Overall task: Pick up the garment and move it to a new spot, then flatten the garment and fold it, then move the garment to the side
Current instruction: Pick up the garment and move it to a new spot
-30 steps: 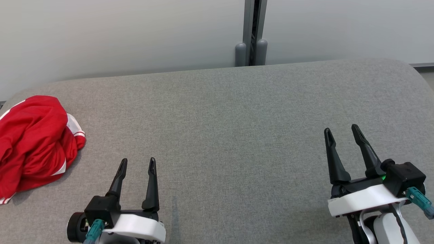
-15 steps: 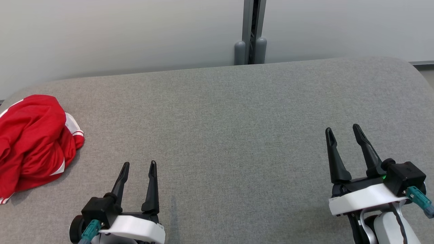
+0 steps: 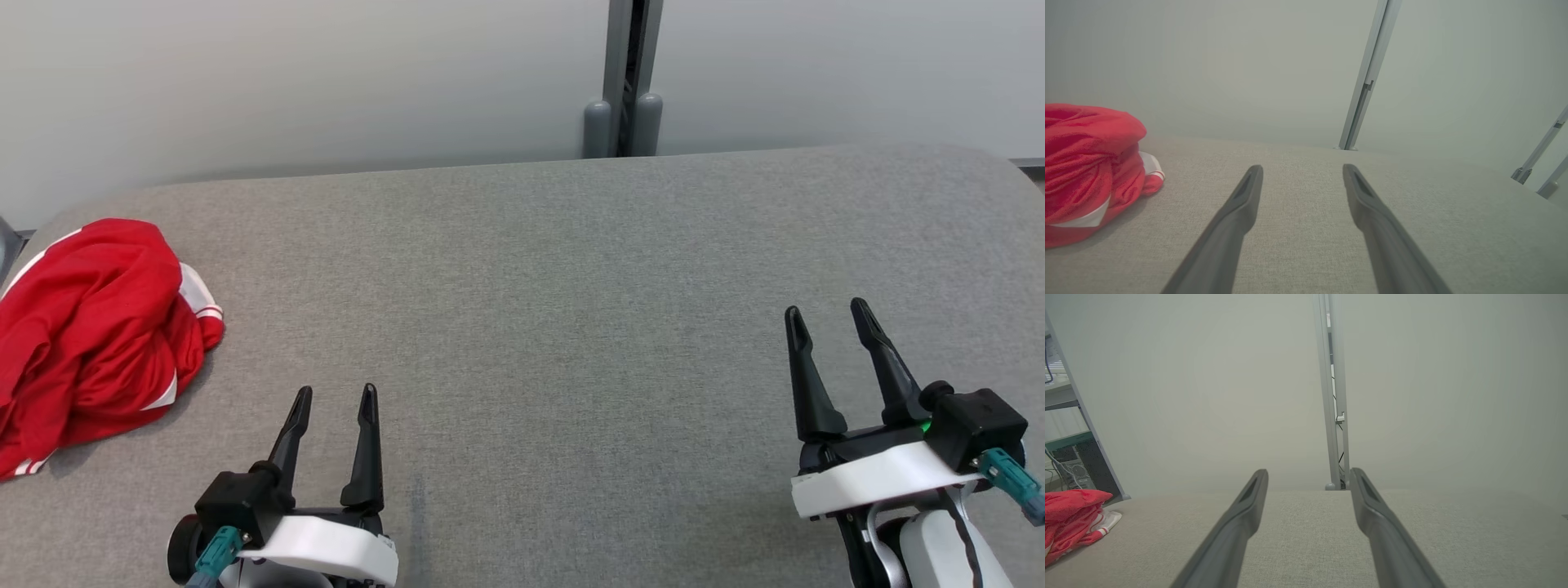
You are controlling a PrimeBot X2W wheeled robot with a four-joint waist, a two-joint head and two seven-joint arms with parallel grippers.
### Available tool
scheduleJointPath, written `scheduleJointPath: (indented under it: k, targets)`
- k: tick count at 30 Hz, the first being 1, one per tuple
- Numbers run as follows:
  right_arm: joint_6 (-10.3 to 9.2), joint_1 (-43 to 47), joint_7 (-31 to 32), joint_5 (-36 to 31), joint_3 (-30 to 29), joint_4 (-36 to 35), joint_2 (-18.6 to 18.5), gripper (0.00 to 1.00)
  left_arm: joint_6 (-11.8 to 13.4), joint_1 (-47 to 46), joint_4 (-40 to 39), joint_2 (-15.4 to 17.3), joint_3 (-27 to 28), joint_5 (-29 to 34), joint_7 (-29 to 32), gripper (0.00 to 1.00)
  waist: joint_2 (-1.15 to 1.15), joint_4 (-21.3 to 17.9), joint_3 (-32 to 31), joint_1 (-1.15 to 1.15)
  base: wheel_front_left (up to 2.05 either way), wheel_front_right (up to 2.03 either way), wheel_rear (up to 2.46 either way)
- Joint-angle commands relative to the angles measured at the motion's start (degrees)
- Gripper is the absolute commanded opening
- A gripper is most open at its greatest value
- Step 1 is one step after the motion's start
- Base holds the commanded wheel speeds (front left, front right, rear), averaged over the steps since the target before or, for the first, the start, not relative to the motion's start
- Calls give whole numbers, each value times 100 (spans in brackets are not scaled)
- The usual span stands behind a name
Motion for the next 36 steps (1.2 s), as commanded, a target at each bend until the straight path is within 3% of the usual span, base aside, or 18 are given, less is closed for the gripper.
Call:
scheduleJointPath:
  k: [1, 23, 36]
  targets:
    - [9, 34, -14, 47, 56, -31, -16, 100, 19, -74, -23, 26, 14, -2, -26, 100, 0, 111, 14, 0, 0, 0, 0]
    - [10, 181, -13, 3, 434, -107, -22, 100, 121, 177, -132, 23, 363, 46, -21, 100, 0, 1913, -144, 0, 0, 0, 0]
    - [10, 291, -13, 129, 655, -73, -20, 100, 106, 361, -179, 25, 408, 144, -21, 100, 0, 2690, -350, 0, 0, 0, 0]
